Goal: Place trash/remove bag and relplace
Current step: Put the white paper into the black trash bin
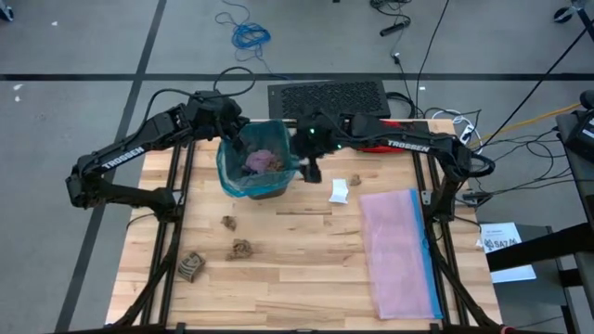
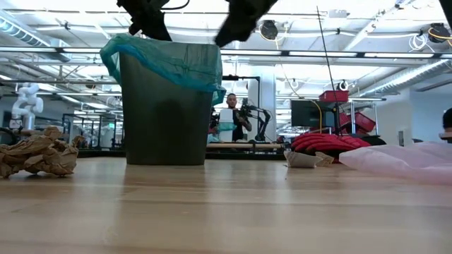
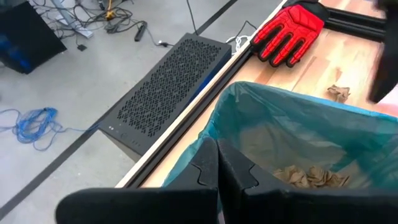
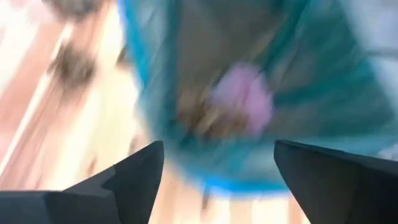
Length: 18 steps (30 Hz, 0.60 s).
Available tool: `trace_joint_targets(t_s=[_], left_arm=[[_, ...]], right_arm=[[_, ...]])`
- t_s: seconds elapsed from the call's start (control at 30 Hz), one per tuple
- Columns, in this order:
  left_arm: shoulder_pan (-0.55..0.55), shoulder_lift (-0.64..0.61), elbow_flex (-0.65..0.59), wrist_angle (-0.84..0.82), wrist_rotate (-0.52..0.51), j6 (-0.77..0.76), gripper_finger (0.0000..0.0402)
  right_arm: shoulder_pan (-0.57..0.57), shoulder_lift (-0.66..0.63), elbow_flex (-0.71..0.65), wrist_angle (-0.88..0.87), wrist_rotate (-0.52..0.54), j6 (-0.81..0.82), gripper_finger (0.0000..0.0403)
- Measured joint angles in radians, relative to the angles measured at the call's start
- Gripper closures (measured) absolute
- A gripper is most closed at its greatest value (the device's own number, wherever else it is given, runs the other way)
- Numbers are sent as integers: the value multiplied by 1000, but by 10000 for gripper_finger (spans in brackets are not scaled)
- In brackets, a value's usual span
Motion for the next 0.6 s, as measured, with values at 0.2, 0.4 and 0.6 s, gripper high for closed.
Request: trace_joint_targets(t_s=[0.2, 0.4, 0.6], left_arm=[[0, 0, 0, 0, 0, 9, 402], [0, 0, 0, -23, 0, 9, 402], [0, 0, 0, -53, 0, 9, 402]], right_arm=[[72, -13, -41, -225, 6, 64, 99], [82, -17, -303, -226, 53, 152, 99], [85, -22, -581, -40, 53, 239, 105]])
